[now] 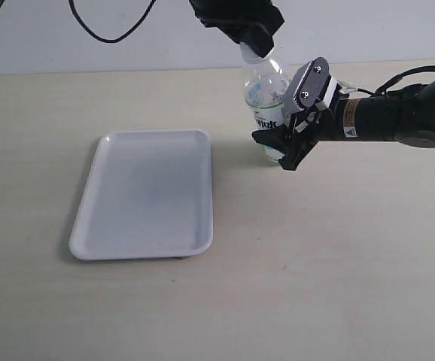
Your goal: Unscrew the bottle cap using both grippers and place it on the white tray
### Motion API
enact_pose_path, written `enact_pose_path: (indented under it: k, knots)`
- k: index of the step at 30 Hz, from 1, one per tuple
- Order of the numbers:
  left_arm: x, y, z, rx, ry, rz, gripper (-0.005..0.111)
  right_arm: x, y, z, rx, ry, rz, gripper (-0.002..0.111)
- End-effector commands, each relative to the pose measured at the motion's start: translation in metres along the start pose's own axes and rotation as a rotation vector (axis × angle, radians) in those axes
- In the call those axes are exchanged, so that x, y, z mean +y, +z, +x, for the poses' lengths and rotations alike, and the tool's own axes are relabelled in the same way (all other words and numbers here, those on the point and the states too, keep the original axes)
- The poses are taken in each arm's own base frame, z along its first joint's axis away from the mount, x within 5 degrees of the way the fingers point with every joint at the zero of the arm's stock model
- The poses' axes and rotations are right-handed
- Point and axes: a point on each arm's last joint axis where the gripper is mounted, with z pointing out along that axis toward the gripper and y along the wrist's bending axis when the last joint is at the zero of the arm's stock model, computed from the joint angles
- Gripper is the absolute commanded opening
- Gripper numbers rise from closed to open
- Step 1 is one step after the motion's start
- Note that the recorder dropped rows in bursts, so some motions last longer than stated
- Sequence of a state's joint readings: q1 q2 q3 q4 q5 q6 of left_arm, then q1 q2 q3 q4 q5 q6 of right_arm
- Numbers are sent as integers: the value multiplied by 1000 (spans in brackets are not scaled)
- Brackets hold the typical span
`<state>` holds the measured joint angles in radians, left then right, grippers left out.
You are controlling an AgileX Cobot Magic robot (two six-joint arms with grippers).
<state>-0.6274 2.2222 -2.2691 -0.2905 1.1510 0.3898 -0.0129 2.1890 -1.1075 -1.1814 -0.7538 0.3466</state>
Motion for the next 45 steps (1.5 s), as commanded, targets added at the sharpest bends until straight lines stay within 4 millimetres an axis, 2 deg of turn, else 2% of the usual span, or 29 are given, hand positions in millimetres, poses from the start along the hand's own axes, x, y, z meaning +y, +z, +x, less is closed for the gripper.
enact_pose_path:
  k: [1,13,22,35,40,45]
  knots:
    - [-1,-7,-3,-24,-102,-4,0,2,1,8,58,-15,-7,0]
    - [1,-7,6,64,-445,-46,0,2,1,7,52,-14,-7,0]
    - [1,-7,6,60,-639,-54,0,3,1,6,35,-14,-12,0]
    - [-2,-7,5,55,-1028,-35,0,3,1,6,35,-12,-11,0]
    - [-2,-7,4,55,-1132,-29,0,3,1,6,35,-10,-11,0]
    - [-2,-7,4,54,-1144,-31,0,3,1,6,35,-10,-11,0]
